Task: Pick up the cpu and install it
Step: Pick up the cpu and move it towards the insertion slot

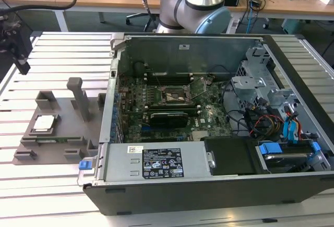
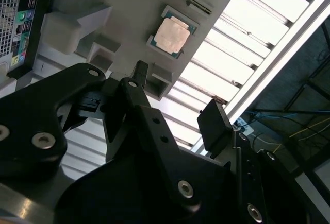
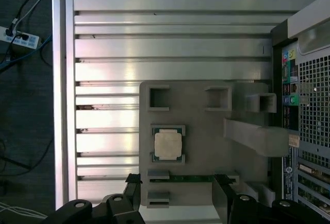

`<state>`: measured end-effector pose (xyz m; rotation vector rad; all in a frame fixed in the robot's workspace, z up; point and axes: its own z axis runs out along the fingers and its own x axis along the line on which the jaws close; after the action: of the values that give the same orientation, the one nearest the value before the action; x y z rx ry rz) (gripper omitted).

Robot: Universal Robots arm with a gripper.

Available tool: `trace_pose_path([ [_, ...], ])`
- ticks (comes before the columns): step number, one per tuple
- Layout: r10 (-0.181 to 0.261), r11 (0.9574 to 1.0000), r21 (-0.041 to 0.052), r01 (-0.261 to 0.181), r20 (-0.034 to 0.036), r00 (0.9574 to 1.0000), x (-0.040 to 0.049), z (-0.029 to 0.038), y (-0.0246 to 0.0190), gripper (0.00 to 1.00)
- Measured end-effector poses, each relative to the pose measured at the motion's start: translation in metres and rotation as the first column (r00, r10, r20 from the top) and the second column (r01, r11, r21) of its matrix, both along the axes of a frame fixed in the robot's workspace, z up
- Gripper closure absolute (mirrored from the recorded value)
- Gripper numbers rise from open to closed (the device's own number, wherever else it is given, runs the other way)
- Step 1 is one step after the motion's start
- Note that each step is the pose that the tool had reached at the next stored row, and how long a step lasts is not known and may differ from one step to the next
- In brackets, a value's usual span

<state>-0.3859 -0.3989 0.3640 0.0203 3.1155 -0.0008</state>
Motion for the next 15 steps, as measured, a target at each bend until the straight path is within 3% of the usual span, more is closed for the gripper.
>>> trace_pose_path([
  [15,0.0,1.0,-0.0001,0.0,-0.0001,1.0,0.0,-0.006,0.0,0.34],
])
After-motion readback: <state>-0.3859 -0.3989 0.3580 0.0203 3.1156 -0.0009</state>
